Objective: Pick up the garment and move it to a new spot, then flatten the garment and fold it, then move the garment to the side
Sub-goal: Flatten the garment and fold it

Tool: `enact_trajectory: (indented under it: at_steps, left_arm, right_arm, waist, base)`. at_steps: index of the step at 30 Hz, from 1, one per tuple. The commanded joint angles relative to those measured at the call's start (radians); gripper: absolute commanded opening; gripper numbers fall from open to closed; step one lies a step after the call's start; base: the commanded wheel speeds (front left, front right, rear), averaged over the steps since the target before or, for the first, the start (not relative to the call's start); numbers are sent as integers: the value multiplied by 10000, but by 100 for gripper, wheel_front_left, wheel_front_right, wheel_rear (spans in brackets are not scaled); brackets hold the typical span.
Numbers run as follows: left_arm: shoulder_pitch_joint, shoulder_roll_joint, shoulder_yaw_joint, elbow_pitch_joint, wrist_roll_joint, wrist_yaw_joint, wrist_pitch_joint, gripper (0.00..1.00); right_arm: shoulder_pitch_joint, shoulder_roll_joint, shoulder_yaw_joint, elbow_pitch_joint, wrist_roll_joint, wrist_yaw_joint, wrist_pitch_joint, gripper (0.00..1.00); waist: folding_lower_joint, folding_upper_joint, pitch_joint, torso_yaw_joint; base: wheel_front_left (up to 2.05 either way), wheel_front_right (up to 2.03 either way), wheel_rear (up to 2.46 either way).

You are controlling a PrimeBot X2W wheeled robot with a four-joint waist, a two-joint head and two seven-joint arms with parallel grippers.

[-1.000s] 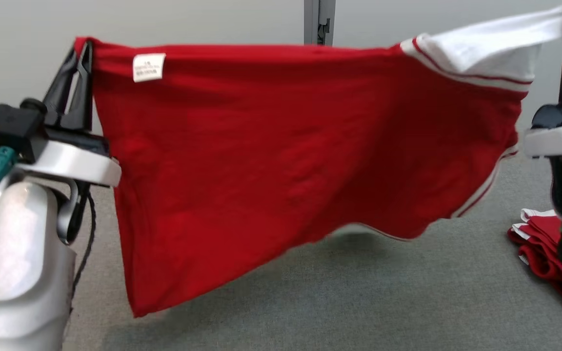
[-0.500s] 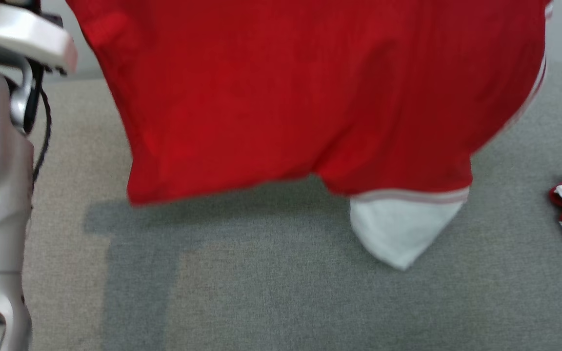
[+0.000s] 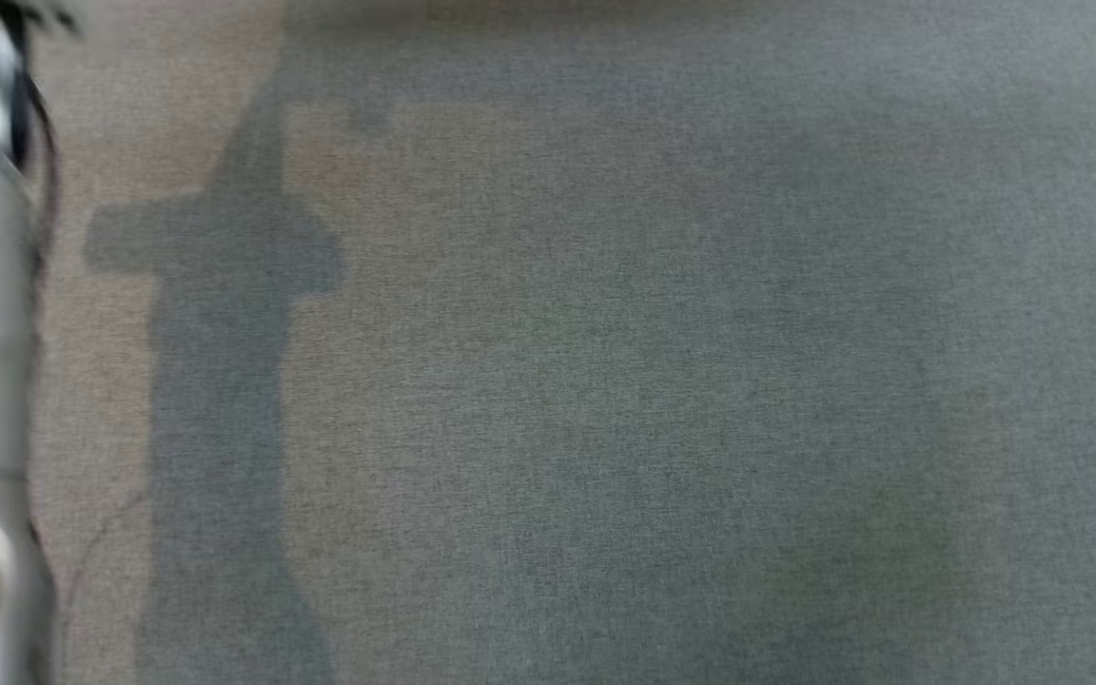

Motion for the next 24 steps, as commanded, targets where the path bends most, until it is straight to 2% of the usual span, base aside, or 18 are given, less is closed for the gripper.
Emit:
enact_trajectory:
  at_steps: [1, 8, 14, 19, 24]
  left_arm:
    - [347, 59, 88, 39, -59, 80, 10, 0]
    - [3857, -996, 390, -233, -767, 199, -3, 0]
    - [6516, -1660, 831, -443, -1185, 197, -4, 0]
    - [8207, -1860, 1104, -411, -1430, 365, 2, 0]
    - [9606, -1905, 1180, -473, -1472, 383, 5, 0]
  right_arm:
    - [387, -55, 13, -43, 138, -31, -34, 0]
    - [4465, 285, 919, -469, 945, -23, -25, 0]
    - [6974, 881, 761, -666, 1441, -20, -26, 0]
    - [8696, 1184, 415, -511, 1552, -22, -26, 0]
    - [10150, 1225, 232, -306, 1421, -22, -25, 0]
  waist:
    - [0, -1, 29, -39]
    - [0, -1, -72, -234]
    - [0, -1, -609, -457]
    - [0, -1, -1545, -513]
    - [0, -1, -2690, -528]
  base:
    - [0, 0, 0]
    - [0, 0, 0]
    - [0, 0, 0]
    - [0, 0, 0]
    - [0, 0, 0]
